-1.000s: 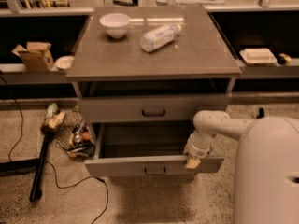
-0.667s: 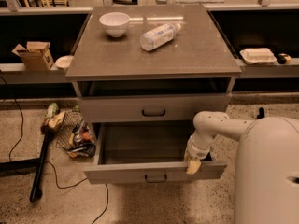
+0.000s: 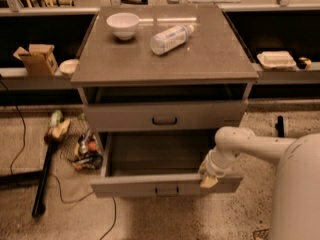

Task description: Open middle drawer

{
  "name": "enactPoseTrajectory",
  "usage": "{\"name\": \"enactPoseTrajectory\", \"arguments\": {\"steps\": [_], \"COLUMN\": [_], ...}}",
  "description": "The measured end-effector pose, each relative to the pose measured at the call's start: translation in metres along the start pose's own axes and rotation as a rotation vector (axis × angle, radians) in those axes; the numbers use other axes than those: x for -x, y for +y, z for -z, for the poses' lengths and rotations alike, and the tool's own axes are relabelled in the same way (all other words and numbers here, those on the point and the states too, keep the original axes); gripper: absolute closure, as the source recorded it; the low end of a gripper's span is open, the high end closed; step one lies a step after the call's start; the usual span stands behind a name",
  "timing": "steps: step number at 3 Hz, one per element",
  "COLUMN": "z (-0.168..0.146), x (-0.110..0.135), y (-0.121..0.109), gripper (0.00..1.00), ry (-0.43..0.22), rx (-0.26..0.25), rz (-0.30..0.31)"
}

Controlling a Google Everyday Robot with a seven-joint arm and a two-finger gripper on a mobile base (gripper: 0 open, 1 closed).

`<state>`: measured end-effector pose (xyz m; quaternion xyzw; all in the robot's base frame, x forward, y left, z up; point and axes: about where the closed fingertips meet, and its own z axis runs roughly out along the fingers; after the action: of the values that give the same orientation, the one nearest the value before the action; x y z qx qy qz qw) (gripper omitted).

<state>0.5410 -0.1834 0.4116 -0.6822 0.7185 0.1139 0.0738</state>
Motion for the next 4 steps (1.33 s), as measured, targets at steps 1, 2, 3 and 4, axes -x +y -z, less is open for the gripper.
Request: {"name": "enactPoseTrajectory", "arguments": {"steps": [1, 2, 3, 4], "z": [0.000, -0.003, -0.003, -0.007], "x": [0.001, -0.005, -0.003, -0.007], "y": [0.000, 0.016, 0.016, 0.029], "gripper": [1.00, 1.00, 1.00, 1.00], "ry": [0.000, -0.034, -0.034, -0.065], "rx": [0.000, -0.021, -0.021, -0.037], "rz": [0.000, -0.024, -0.024, -0.044]}}
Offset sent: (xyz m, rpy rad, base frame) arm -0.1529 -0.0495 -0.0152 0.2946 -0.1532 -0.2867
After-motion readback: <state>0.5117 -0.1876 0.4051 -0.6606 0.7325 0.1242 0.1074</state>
